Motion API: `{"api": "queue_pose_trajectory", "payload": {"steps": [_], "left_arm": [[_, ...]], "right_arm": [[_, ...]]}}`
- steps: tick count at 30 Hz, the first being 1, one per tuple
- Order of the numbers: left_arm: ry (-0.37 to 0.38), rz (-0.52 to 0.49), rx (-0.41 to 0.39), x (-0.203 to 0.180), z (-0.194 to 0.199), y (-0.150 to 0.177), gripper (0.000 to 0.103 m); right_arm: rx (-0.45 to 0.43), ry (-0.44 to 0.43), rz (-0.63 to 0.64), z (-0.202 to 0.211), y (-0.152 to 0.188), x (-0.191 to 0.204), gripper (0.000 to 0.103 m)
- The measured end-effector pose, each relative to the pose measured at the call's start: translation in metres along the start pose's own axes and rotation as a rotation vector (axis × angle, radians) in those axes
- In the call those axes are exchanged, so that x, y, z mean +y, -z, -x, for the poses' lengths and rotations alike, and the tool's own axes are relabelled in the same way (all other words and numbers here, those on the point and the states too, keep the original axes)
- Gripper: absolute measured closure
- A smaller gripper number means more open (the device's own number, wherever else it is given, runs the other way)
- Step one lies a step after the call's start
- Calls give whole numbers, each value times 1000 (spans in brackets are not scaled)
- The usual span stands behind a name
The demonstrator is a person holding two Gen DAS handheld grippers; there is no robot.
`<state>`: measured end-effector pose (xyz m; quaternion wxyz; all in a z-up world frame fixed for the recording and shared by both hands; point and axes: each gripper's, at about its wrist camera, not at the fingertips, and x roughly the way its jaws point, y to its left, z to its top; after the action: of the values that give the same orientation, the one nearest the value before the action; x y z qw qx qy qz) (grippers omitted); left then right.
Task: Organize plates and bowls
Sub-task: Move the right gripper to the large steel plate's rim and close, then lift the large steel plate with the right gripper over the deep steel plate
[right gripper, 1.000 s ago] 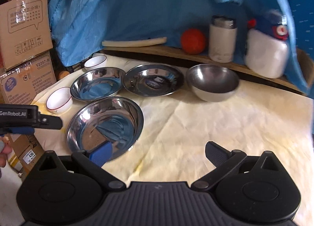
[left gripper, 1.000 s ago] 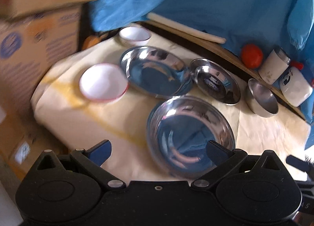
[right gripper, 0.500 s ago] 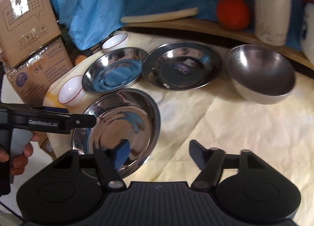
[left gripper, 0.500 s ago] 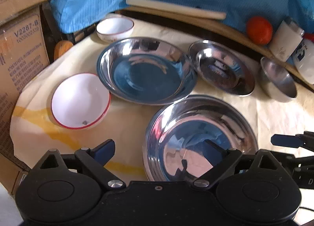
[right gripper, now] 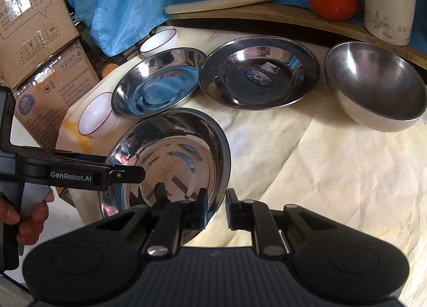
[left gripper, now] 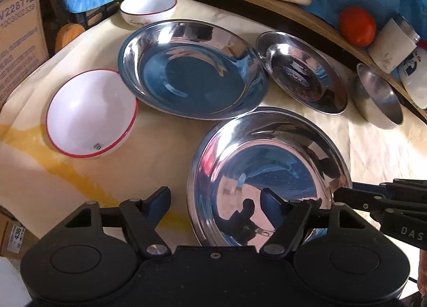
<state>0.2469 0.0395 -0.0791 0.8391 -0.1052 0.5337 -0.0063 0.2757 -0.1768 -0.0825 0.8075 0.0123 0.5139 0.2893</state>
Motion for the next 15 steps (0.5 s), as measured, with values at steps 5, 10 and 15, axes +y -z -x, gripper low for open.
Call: {"api": "queue_pose_trajectory", "payload": {"steps": [5, 10, 15], "left_arm": [[16, -45, 4, -1, 1, -3, 54], [1, -43, 23, 5, 1, -8, 83], [42, -40, 42, 10, 8, -17, 85]], "right_arm": [[-4, 25, -29, 0, 1, 4, 89], [-10, 48, -53, 2, 1, 7, 90], [-42, 73, -70, 12, 1, 12, 90]]}}
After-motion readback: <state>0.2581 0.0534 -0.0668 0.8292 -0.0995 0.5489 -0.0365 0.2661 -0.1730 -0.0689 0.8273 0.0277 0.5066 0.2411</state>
